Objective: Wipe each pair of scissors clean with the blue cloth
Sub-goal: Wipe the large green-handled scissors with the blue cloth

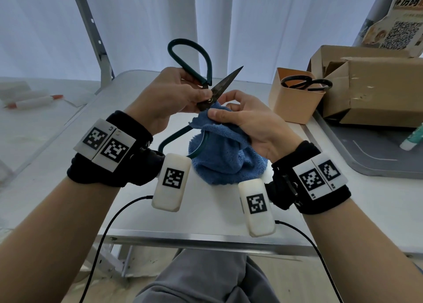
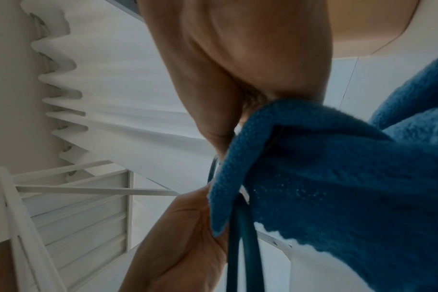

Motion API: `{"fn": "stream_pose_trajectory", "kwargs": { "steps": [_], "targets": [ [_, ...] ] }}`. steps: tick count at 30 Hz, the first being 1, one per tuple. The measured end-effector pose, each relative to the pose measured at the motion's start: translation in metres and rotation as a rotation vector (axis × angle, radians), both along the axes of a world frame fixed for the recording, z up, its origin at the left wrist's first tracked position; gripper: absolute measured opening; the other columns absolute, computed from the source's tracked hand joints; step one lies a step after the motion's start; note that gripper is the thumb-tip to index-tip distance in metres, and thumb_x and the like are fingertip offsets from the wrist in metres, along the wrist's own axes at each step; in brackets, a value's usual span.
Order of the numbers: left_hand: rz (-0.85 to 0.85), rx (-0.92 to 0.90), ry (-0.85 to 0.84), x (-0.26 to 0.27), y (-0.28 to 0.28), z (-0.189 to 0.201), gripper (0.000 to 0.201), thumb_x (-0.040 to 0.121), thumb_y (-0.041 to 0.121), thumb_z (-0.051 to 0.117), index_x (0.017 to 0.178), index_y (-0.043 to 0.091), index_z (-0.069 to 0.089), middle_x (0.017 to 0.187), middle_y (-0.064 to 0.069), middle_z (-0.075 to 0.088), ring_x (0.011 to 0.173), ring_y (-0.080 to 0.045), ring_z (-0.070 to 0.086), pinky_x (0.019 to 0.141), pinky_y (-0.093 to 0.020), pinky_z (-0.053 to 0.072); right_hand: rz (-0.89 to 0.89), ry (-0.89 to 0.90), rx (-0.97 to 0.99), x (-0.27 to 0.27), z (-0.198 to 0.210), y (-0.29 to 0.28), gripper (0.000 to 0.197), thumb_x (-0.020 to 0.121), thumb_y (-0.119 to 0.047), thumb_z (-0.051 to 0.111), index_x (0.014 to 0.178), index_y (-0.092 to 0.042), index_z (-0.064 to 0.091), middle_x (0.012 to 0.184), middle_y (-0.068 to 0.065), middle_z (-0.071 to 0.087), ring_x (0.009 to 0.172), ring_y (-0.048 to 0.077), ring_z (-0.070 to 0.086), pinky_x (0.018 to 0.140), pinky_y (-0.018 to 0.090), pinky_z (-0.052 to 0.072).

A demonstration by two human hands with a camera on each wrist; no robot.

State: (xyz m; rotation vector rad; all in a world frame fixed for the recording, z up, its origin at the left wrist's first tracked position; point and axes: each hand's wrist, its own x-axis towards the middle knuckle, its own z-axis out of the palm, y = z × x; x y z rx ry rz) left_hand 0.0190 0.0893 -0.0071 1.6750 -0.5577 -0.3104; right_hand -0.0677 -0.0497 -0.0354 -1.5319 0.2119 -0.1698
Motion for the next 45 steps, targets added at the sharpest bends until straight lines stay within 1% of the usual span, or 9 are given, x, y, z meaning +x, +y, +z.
{"fn": "stream_pose_trajectory", "kwargs": {
  "steps": [6, 11, 17, 21, 28, 31, 36, 41, 45],
  "targets": [
    [0.029, -0.006, 0.001, 0.002, 0.001, -0.005, 0.025, 0.089, 0.002, 0.07, 0.113, -0.004, 0.062, 0.099, -0.015, 0.073, 0.076, -0.016, 0.074, 0.066, -0.022, 0.058, 0.037, -0.018, -0.005, 0.002, -0.001, -0.003, 0.03, 0.088, 0.011, 0.063, 0.113, -0.007, 0.058, 0.074, 0.004, 0.064, 0.066, 0.02, 0.064, 0.071, 0.035, 0.057],
    [0.016, -0.008, 0.019, 0.001, 0.0, -0.006, 0.029, 0.089, 0.0, 0.07, 0.116, -0.006, 0.061, 0.099, -0.015, 0.072, 0.075, -0.014, 0.074, 0.066, -0.022, 0.058, -0.011, -0.02, 0.026, 0.006, -0.008, 0.002, 0.021, 0.087, 0.008, 0.061, 0.097, -0.011, 0.058, 0.059, -0.003, 0.052, 0.058, 0.014, 0.052, 0.068, 0.032, 0.05],
    [0.011, -0.006, 0.035, 0.001, 0.001, -0.01, 0.03, 0.089, 0.001, 0.07, 0.117, -0.007, 0.061, 0.101, -0.016, 0.072, 0.076, -0.015, 0.074, 0.067, -0.023, 0.059, 0.013, -0.003, 0.044, 0.006, -0.009, 0.001, 0.022, 0.086, 0.008, 0.063, 0.095, -0.01, 0.055, 0.083, 0.015, 0.059, 0.072, 0.025, 0.059, 0.071, 0.035, 0.055],
    [0.007, -0.001, 0.032, -0.001, -0.001, -0.011, 0.028, 0.088, -0.002, 0.069, 0.114, -0.007, 0.061, 0.096, -0.014, 0.07, 0.07, -0.012, 0.073, 0.063, -0.021, 0.058, 0.047, -0.015, 0.057, 0.006, -0.011, -0.001, 0.024, 0.087, 0.013, 0.055, 0.092, -0.01, 0.054, 0.066, 0.003, 0.058, 0.06, 0.016, 0.056, 0.062, 0.026, 0.053],
    [-0.015, 0.011, 0.037, -0.004, 0.0, -0.009, 0.024, 0.088, -0.002, 0.069, 0.111, -0.004, 0.063, 0.097, -0.015, 0.07, 0.073, -0.014, 0.072, 0.065, -0.022, 0.058, 0.061, 0.008, 0.053, 0.006, -0.011, 0.001, 0.026, 0.075, 0.007, 0.059, 0.095, -0.008, 0.053, 0.087, 0.016, 0.057, 0.08, 0.027, 0.053, 0.07, 0.034, 0.051],
    [-0.013, 0.001, 0.039, -0.004, 0.001, -0.008, 0.024, 0.088, -0.002, 0.069, 0.111, -0.005, 0.062, 0.097, -0.015, 0.07, 0.071, -0.013, 0.072, 0.064, -0.021, 0.058, 0.061, 0.008, 0.074, 0.005, -0.009, 0.0, 0.023, 0.084, 0.011, 0.058, 0.087, -0.01, 0.051, 0.089, 0.017, 0.056, 0.078, 0.026, 0.054, 0.066, 0.03, 0.053],
    [-0.022, 0.017, 0.042, -0.006, 0.001, -0.007, 0.027, 0.088, -0.002, 0.07, 0.113, -0.005, 0.061, 0.095, -0.014, 0.071, 0.071, -0.014, 0.073, 0.064, -0.021, 0.058, 0.108, -0.005, 0.092, 0.004, -0.009, 0.0, 0.031, 0.084, 0.014, 0.051, 0.107, -0.007, 0.055, 0.094, 0.019, 0.056, 0.082, 0.029, 0.055, 0.068, 0.03, 0.054],
    [-0.016, 0.013, 0.045, -0.003, 0.002, -0.004, 0.029, 0.088, -0.002, 0.07, 0.115, -0.007, 0.061, 0.092, -0.012, 0.071, 0.07, -0.012, 0.073, 0.064, -0.021, 0.058, 0.079, -0.017, 0.031, 0.004, -0.006, -0.002, 0.025, 0.084, 0.013, 0.057, 0.082, -0.01, 0.051, 0.082, 0.015, 0.058, 0.068, 0.022, 0.057, 0.062, 0.027, 0.054],
    [-0.015, 0.035, 0.034, -0.001, 0.003, -0.003, 0.033, 0.087, -0.001, 0.071, 0.117, -0.007, 0.06, 0.094, -0.013, 0.072, 0.072, -0.016, 0.074, 0.065, -0.023, 0.059, 0.124, -0.017, 0.06, 0.004, -0.007, -0.004, 0.025, 0.086, 0.014, 0.052, 0.083, -0.011, 0.051, 0.081, 0.015, 0.056, 0.067, 0.021, 0.054, 0.059, 0.024, 0.052]
  ]
}}
